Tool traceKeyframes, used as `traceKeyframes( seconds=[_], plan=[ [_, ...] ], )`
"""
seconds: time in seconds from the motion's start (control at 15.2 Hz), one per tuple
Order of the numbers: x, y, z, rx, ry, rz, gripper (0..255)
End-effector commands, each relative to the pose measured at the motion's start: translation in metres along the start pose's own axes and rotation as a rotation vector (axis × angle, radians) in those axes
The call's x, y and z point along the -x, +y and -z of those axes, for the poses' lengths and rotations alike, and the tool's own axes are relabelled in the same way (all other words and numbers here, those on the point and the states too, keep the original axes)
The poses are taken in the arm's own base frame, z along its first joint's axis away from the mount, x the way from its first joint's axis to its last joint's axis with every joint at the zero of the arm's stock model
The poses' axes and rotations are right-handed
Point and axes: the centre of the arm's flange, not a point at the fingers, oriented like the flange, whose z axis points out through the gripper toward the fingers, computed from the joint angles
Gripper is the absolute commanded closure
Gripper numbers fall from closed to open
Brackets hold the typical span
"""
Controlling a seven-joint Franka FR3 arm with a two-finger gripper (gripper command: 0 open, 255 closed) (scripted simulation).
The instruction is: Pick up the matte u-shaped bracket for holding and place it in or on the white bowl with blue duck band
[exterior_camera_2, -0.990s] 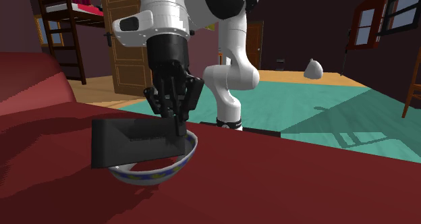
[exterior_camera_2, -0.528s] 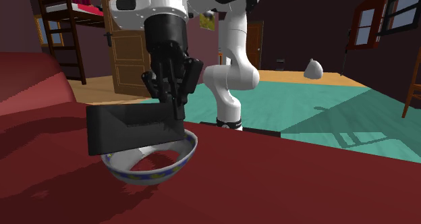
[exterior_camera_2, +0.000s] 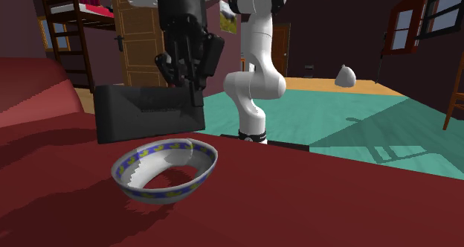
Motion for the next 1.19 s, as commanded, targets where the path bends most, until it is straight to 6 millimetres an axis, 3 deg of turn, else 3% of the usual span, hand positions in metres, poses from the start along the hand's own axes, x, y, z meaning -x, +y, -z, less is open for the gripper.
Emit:
traceKeyframes(
  seconds=[0.0,0.46,0.66,1.12],
  plan=[
    [-0.003,-0.002,0.011,0.000,0.000,0.000,255],
    [-0.010,-0.011,0.044,0.000,0.000,0.000,255],
    [0.014,-0.029,0.068,0.000,0.000,0.000,255],
    [0.021,-0.019,0.033,0.000,0.000,0.000,255]
  ],
)
